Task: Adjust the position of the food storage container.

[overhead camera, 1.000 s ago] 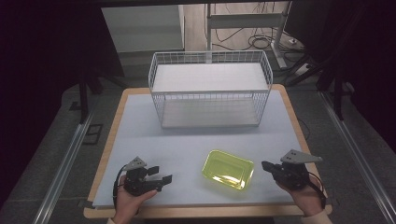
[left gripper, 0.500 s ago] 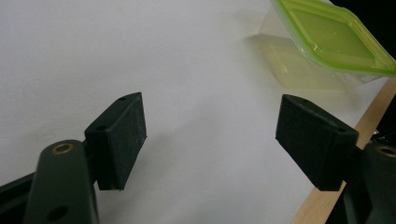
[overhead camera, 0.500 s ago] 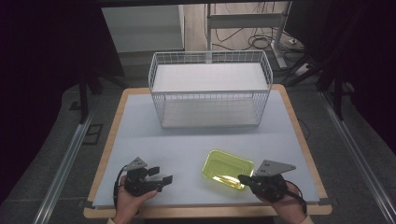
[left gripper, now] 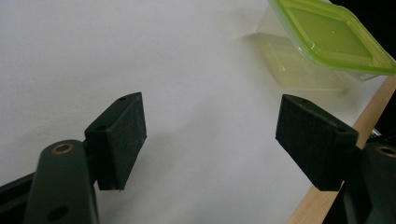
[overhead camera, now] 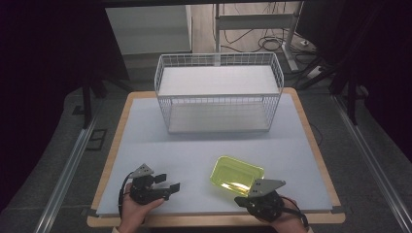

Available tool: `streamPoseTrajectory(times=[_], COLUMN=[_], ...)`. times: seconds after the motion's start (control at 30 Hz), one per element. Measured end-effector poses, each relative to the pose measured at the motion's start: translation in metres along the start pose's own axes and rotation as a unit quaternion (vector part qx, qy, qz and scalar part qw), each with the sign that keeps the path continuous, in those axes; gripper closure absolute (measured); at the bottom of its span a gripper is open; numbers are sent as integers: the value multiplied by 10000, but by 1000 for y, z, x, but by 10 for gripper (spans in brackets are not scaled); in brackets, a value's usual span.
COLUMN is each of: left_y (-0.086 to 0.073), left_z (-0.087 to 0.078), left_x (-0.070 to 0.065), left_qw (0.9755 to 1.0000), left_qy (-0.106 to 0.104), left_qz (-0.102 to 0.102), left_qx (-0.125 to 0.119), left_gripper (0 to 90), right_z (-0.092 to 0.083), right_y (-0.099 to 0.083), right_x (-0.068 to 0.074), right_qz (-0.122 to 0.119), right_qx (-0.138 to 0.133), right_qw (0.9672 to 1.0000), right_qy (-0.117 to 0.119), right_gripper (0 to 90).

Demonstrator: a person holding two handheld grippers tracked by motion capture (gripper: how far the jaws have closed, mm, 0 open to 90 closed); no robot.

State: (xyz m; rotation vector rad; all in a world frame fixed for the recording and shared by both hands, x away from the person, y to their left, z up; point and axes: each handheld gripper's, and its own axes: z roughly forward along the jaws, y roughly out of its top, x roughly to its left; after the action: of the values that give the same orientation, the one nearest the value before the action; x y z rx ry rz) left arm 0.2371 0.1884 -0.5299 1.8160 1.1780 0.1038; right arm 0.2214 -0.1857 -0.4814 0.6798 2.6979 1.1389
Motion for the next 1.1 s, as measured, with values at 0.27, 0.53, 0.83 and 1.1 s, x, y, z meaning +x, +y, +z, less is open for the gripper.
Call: streamPoseTrajectory(times=[0.27,0.53,0.83,1.1], left_y=[0,0,-1,-1], left_z=[1,1,1,1], left_x=[1,1,1,1], left_qw=[10000,10000,10000,10000], left_qy=[9,23,12,7], left_qz=[-9,-6,3,6], left_qx=[19,22,48,37], left_gripper=[245,245,245,245], right_z=[6,4,-2,-6], right_y=[-10,-14,-19,-26], right_x=[-6,-15,-29,-44], right_qz=[67,186,324,534], right_qx=[322,398,403,445], right_qw=[9995,9989,9983,9964], right_qy=[-24,-132,-285,-489], right_gripper=[900,900,900,900])
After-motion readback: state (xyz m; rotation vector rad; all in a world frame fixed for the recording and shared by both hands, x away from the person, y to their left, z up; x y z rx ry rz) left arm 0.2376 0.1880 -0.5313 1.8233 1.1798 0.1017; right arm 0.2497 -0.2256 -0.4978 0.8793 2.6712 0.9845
